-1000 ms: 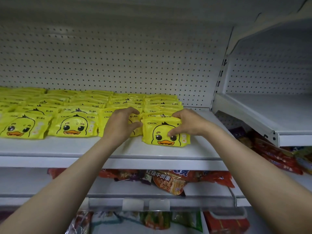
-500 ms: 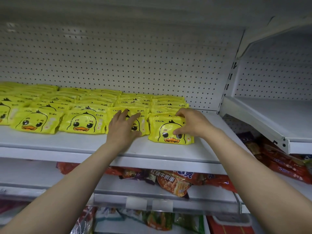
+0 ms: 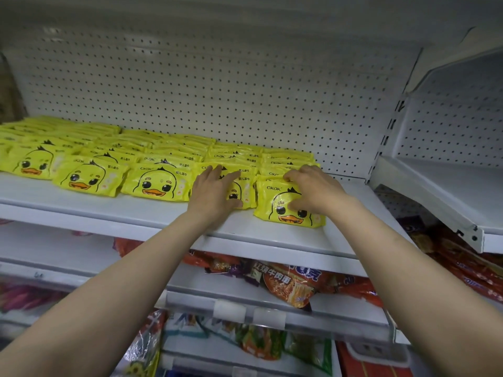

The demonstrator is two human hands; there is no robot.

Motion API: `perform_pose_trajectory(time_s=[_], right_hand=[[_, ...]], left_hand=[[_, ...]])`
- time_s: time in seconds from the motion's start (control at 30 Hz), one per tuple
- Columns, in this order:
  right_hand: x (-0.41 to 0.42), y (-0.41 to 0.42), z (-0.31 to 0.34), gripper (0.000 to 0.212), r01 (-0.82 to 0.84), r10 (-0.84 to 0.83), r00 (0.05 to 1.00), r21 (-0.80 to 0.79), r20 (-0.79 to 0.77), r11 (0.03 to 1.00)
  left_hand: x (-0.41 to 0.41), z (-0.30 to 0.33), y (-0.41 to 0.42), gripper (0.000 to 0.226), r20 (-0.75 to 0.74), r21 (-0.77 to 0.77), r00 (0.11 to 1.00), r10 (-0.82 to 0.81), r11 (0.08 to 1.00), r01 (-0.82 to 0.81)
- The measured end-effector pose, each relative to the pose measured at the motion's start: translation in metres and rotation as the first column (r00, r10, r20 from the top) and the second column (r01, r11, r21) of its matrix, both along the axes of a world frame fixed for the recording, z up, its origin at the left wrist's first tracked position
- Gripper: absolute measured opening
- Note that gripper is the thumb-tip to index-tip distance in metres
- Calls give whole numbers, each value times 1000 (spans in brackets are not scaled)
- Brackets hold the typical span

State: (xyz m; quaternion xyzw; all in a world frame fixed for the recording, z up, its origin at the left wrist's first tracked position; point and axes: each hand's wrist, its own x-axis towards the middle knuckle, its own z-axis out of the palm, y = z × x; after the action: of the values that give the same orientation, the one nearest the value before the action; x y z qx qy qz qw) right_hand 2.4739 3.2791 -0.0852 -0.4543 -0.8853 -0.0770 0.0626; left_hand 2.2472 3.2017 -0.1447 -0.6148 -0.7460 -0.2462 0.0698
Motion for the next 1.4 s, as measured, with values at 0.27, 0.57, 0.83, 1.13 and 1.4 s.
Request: perform_pose_trajectory(time_s=[0.27,0.57,0.83,1.13,1.4], right_hand=[[-65,-28,39,64,-113,115,992,46,-52,993],[-204,-116,60,55,-301,328,917,145,-225,942],[-333,-241,43,53,-487,505,808,141,-302,862],[-470,-343,14,54,-652,642,706,79,-298,754],[-602,-385,-6,53,-766,748,590,81,-304,637]], left_hand=[[-52,43,-50,75,106,70,994,-1,998,-7],[-166,80,-182,56,119,180,978,172,965,-192],[-274,67,-330,51,49,249,959,279,926,-282],[-375,46,-457,49,-14,230,883,470,861,-454],[-472,29,-512,52,-86,225,811,579,804,-550]])
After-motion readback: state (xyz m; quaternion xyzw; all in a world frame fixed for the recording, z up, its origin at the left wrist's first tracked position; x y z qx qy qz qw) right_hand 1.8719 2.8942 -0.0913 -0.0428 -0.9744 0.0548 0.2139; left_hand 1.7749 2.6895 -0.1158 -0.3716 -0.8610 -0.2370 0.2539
